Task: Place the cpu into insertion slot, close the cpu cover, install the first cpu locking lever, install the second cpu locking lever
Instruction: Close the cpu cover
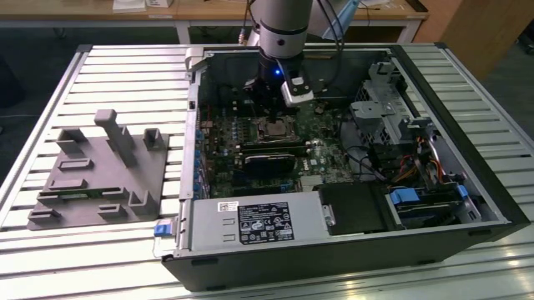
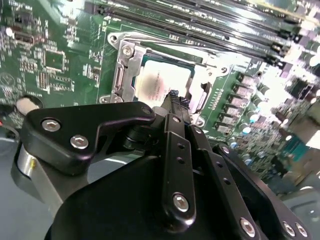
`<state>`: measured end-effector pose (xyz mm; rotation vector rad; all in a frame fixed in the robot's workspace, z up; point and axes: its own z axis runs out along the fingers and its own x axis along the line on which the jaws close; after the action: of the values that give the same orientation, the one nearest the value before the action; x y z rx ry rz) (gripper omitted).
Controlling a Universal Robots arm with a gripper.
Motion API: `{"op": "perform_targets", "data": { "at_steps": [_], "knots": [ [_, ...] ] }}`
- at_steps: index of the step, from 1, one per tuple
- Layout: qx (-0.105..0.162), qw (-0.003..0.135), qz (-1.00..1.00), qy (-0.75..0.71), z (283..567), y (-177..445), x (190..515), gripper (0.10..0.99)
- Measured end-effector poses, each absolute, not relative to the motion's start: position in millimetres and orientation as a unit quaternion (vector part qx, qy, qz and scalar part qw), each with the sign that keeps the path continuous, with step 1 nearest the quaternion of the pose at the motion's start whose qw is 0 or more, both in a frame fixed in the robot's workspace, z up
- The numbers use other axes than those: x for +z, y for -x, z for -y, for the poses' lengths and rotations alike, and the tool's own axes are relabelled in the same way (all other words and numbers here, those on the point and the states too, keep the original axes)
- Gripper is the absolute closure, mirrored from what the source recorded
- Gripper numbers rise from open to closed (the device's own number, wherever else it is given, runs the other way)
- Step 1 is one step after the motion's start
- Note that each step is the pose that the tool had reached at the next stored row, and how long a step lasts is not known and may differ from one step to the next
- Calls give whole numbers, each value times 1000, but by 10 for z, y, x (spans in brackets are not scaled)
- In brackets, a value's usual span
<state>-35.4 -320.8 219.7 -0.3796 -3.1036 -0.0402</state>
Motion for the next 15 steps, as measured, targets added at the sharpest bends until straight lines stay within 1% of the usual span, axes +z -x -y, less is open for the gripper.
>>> {"op": "perform_targets", "data": {
  "at_steps": [6, 8, 12, 15],
  "knots": [
    [-13, 7, 997, 77, 3208, 354, 2194, 980],
    [-14, 1, 997, 72, 3208, 354, 2188, 980],
    [-15, -14, 997, 69, 3221, 364, 2177, 980],
    [-21, -19, 997, 68, 3252, 369, 2169, 980]
  ]
}}
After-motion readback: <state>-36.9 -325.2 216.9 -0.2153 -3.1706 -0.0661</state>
